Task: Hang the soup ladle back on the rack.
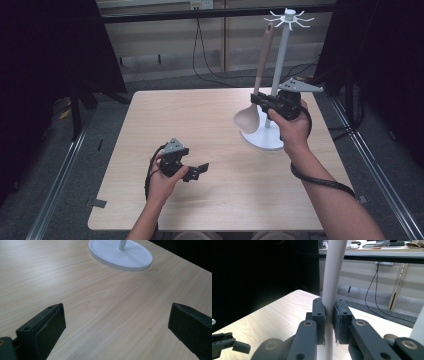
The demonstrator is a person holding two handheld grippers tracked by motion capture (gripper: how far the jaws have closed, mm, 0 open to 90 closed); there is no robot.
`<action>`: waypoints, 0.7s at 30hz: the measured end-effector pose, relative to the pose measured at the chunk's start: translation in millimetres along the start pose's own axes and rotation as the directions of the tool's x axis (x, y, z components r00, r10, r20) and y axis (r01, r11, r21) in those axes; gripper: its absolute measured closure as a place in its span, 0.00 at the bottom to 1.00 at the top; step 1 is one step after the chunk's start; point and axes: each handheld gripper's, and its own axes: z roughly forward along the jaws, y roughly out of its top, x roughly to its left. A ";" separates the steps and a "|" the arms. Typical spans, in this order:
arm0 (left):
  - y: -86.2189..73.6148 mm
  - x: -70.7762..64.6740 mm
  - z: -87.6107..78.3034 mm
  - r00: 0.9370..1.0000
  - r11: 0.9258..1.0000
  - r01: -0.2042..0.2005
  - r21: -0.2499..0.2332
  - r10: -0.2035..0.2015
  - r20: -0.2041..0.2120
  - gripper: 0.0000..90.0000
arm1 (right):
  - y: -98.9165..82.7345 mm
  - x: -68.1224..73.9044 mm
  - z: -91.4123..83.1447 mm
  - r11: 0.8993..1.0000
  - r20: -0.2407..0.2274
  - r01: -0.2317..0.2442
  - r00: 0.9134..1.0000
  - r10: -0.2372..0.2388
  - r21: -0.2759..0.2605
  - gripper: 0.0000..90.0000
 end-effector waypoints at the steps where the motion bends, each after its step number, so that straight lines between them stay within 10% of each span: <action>1: 0.0 0.0 0.1 1.000 1.000 -0.001 0.000 0.001 0.002 0.01 | 0.4 -0.5 0.4 1.000 0.001 0.000 1.000 0.000 0.003 0.90; 21: 0.0 -1.3 0.7 1.000 1.000 -0.014 0.007 0.014 -0.001 0.01 | -2.9 -13.6 1.3 0.999 0.026 -0.029 0.999 0.029 0.017 0.90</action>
